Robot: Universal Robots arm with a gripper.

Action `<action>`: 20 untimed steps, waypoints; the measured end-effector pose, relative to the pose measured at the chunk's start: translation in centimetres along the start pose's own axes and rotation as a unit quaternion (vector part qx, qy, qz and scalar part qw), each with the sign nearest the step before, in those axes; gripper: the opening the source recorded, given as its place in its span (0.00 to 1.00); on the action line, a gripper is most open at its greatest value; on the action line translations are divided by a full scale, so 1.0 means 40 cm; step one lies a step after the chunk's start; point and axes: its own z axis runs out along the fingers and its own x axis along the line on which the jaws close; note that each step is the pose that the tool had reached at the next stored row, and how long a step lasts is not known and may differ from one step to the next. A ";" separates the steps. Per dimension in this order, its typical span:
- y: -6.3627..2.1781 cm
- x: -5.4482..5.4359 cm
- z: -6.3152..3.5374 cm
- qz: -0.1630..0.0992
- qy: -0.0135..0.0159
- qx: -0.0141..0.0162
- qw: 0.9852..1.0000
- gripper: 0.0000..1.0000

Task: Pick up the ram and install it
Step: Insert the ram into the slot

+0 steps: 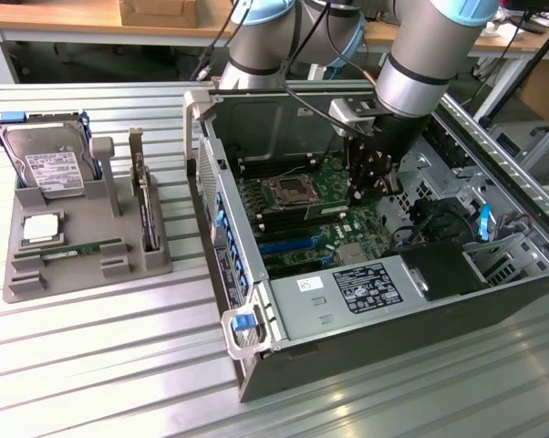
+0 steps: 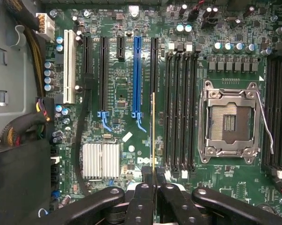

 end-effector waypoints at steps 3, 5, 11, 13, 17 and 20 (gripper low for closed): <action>0.000 0.000 0.006 0.000 0.000 0.000 1.000 0.12; 0.000 0.000 0.012 0.000 0.000 0.000 1.000 0.12; 0.000 0.000 0.022 0.000 0.000 0.000 1.000 0.12; 0.000 0.000 0.025 0.000 0.000 0.000 1.000 0.12; 0.016 0.000 0.031 0.000 0.000 0.000 1.000 0.12; 0.024 -0.003 0.034 0.000 0.000 0.000 1.000 0.12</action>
